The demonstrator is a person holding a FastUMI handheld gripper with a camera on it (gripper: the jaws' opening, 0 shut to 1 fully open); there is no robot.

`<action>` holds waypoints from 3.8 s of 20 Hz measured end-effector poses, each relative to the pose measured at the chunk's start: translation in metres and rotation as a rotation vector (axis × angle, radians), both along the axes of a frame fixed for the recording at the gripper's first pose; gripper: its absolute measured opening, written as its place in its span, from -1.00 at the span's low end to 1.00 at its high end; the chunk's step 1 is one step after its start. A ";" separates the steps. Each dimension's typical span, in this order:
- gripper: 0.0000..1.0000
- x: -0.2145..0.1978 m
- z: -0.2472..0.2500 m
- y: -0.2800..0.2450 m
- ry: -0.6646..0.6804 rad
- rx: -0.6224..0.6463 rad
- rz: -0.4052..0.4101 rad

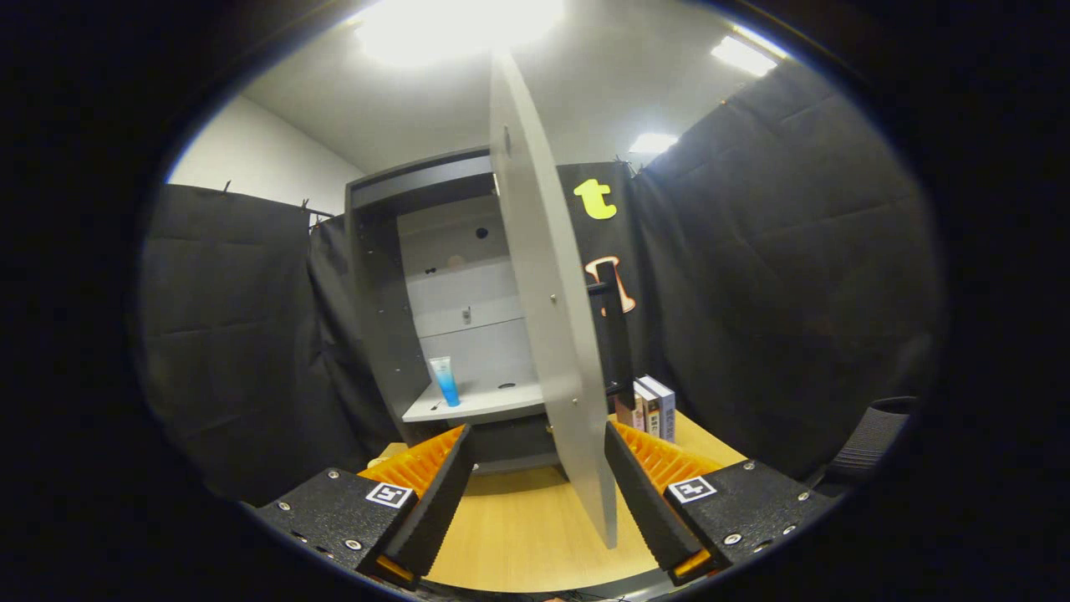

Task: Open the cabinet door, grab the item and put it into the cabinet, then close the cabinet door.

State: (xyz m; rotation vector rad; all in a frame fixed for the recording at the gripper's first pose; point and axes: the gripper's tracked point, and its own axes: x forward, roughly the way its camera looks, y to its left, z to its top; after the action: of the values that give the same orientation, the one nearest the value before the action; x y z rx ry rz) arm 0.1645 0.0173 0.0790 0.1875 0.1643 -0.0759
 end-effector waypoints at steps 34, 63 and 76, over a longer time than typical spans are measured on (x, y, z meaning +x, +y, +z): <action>0.87 0.053 0.004 -0.061 -0.010 -0.163 -0.201; 0.91 0.152 -0.013 0.175 -0.040 -0.050 0.239; 0.90 0.118 -0.007 0.142 -0.139 -0.153 0.159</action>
State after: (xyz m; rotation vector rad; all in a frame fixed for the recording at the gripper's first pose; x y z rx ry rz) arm 0.2823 0.1594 0.0722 0.0261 0.0339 0.0824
